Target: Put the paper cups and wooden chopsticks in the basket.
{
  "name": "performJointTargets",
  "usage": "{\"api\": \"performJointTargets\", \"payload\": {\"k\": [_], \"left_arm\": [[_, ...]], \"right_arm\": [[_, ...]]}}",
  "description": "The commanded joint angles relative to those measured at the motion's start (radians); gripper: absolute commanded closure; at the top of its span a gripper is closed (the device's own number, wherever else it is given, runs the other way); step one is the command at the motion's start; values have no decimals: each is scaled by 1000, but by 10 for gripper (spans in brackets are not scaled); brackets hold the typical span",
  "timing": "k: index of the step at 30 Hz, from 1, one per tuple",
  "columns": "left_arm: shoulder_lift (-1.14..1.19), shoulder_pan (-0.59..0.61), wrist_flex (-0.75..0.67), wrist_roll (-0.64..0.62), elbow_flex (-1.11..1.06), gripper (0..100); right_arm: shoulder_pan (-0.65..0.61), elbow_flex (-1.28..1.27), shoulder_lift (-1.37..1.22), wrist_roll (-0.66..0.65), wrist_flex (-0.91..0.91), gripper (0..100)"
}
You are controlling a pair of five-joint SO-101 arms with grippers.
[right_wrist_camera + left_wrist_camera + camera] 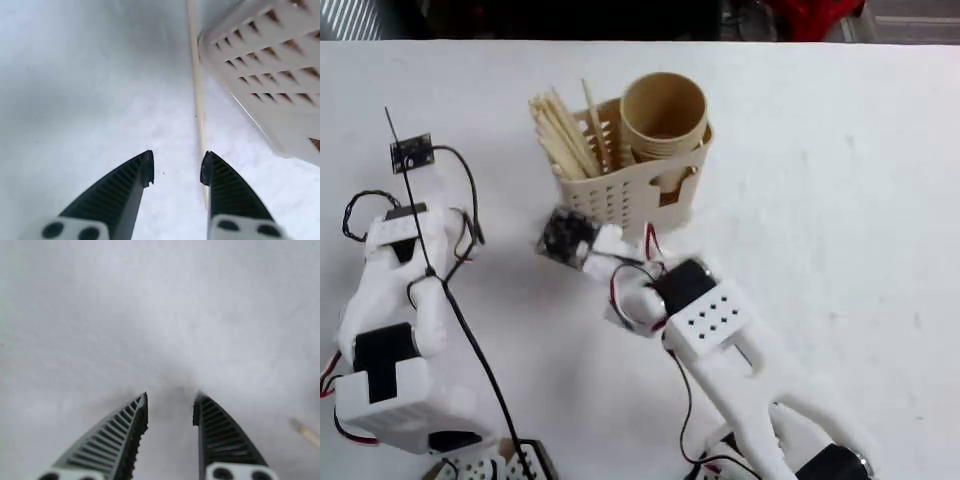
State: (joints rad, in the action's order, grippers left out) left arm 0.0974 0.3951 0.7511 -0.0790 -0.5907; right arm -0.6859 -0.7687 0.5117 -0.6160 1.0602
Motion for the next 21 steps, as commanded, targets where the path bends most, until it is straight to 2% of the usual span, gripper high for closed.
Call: {"api": "performJointTargets", "payload": {"k": [1, 6, 12, 21], "left_arm": [[-5, -10, -23, 11, 9, 831], [-5, -10, -23, 11, 9, 831], [-5, -10, -23, 11, 8, 831], [-5, -10, -23, 11, 8, 831]], "right_arm": [[-4, -95, 27, -46, -131, 833], [12, -100, -120, -48, -242, 833], [65, 41, -386, -48, -323, 833], [111, 117, -564, -46, -358, 837]]}}
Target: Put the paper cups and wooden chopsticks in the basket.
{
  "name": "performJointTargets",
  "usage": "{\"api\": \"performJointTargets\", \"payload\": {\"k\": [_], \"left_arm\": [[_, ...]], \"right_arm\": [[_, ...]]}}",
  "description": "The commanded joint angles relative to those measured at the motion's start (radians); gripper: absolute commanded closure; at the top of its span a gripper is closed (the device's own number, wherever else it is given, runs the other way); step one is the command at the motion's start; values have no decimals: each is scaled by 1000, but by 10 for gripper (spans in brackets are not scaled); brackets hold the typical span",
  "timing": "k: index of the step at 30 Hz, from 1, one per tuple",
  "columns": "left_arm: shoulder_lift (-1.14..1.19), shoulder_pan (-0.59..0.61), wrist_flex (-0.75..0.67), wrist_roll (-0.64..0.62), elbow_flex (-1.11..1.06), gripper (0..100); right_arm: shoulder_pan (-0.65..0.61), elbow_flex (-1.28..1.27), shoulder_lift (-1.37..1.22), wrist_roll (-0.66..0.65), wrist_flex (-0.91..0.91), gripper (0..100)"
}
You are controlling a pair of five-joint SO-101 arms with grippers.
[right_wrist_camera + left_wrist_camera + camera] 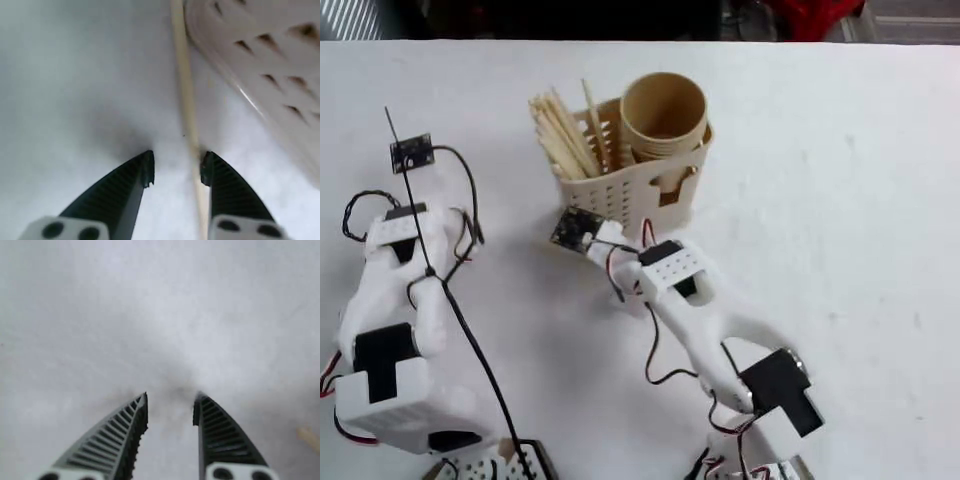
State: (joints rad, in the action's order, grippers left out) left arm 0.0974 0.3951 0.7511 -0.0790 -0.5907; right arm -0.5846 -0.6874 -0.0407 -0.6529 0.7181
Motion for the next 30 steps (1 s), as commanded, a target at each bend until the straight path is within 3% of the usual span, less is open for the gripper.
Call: {"api": "performJointTargets", "payload": {"k": [1, 6, 16, 23, 30], "left_arm": [[-5, -10, -23, 11, 8, 831], [-5, -10, -23, 11, 8, 831], [-5, -10, -23, 11, 8, 831], [-5, -10, -23, 11, 8, 831], [-5, -10, -23, 11, 8, 831]], "right_arm": [[10, 32, -13, -8, -13, 853], [8, 5, 4, -5, -8, 988], [-111, -262, 341, -8, 45, 982], [-157, -316, 470, 35, 82, 979], [-162, -319, 460, 52, 79, 812]]}}
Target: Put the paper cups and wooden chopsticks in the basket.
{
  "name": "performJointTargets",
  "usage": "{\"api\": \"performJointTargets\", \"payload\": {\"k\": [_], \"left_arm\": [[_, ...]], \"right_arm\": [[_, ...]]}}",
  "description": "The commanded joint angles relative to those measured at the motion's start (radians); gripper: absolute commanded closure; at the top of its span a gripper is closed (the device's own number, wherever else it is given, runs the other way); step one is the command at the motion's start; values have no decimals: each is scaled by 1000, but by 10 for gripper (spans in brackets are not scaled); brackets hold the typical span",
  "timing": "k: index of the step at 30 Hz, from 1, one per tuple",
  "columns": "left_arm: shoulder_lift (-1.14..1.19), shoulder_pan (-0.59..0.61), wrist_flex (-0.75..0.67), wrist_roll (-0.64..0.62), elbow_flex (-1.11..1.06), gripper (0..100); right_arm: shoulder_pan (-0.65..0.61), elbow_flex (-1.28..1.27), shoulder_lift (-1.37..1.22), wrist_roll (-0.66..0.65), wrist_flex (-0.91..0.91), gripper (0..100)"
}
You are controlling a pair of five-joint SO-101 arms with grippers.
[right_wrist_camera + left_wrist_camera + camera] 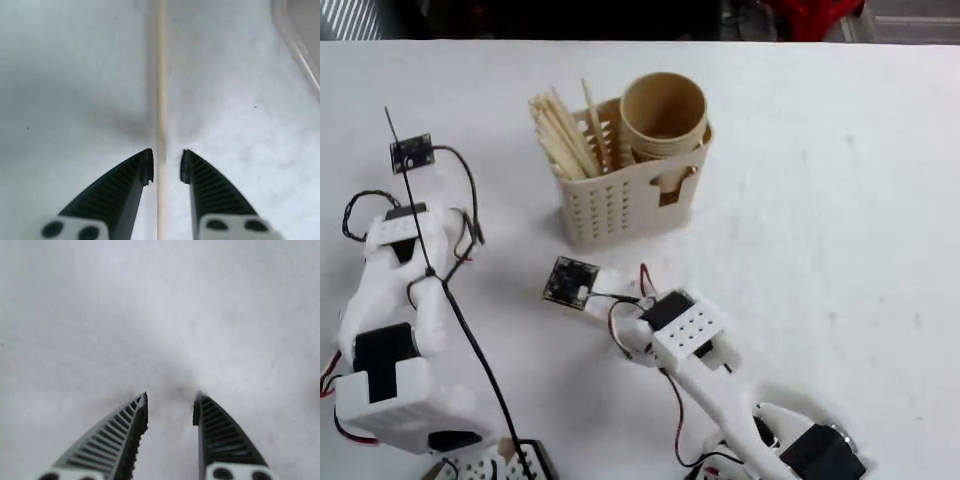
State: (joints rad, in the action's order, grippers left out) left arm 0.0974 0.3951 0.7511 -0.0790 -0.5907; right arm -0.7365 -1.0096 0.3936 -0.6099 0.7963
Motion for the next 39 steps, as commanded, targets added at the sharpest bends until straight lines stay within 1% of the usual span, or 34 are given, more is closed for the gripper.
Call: {"api": "performJointTargets", "payload": {"k": [1, 5, 7, 9, 13, 18, 20, 23, 24, 26, 28, 31, 36, 39], "left_arm": [[-5, -10, -23, 11, 8, 831], [-5, -10, -23, 11, 8, 831], [-5, -10, -23, 11, 8, 831], [-5, -10, -23, 11, 8, 831], [-5, -10, -23, 11, 8, 831], [-5, -10, -23, 11, 8, 831], [-5, -10, -23, 11, 8, 831], [-5, -10, -23, 11, 9, 831], [-5, -10, -23, 11, 9, 831], [-5, -10, -23, 11, 9, 831], [-5, -10, -23, 11, 9, 831], [-5, -10, -23, 11, 9, 831], [-5, -10, -23, 11, 8, 831], [-5, -10, -23, 11, 8, 831]], "right_arm": [[-12, 3, 25, 9, -1, 793], [-24, 9, 33, 9, -38, 790], [-62, 15, 18, 9, -76, 798], [-102, 52, -15, 9, -54, 797], [-114, 160, -148, 11, -39, 797], [-122, 282, -323, 12, -111, 800], [-120, 311, -377, 12, -120, 843], [-120, 316, -430, 12, -124, 971], [-119, 316, -432, 12, -120, 991], [-116, 313, -417, 14, -111, 970], [-116, 298, -394, 48, -107, 985], [-116, 261, -309, 83, -77, 982], [-114, 189, -44, 91, 8, 982], [-114, 175, 165, 144, 64, 982]]}}
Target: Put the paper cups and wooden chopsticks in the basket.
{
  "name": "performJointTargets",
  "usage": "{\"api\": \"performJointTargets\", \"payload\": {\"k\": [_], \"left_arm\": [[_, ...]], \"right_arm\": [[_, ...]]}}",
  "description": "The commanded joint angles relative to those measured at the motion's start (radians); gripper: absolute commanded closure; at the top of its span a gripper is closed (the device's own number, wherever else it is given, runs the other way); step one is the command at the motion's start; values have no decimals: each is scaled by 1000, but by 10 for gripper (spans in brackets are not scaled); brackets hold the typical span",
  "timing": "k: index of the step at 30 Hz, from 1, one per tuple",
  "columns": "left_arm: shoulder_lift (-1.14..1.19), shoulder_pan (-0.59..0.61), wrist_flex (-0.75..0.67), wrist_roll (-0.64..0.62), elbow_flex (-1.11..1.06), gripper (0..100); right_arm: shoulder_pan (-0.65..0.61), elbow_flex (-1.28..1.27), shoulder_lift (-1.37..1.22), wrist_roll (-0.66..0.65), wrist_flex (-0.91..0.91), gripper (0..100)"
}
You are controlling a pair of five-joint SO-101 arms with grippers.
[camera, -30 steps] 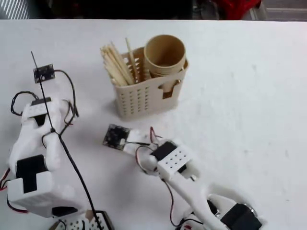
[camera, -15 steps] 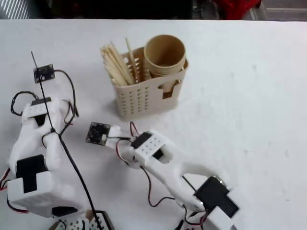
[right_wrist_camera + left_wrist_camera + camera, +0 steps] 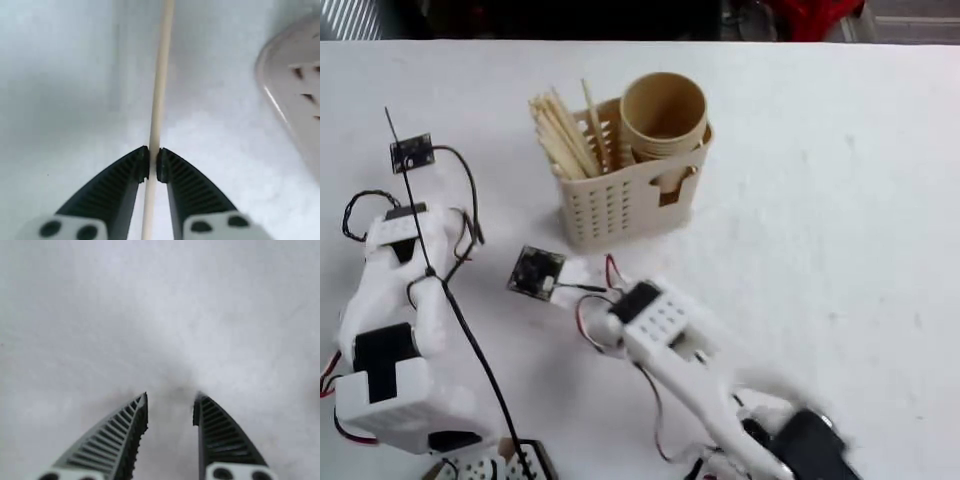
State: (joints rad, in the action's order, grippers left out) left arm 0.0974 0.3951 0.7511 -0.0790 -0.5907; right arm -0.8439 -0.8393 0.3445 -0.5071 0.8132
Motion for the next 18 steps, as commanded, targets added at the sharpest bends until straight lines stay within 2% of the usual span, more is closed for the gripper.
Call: {"api": "performJointTargets", "payload": {"k": [1, 5, 8, 13, 16, 18], "left_arm": [[-5, -10, -23, 11, 8, 831], [-5, -10, -23, 11, 8, 831], [-5, -10, -23, 11, 8, 831], [-5, -10, -23, 11, 9, 831], [-5, -10, -23, 11, 9, 831], [-5, -10, -23, 11, 9, 831]], "right_arm": [[-7, 6, 288, 51, 68, 982], [-5, 60, 561, 61, 133, 983], [35, 213, 644, 61, 180, 983], [124, 560, 507, 63, 206, 982], [142, 729, 338, 66, 116, 981], [163, 813, 226, 114, 8, 981]]}}
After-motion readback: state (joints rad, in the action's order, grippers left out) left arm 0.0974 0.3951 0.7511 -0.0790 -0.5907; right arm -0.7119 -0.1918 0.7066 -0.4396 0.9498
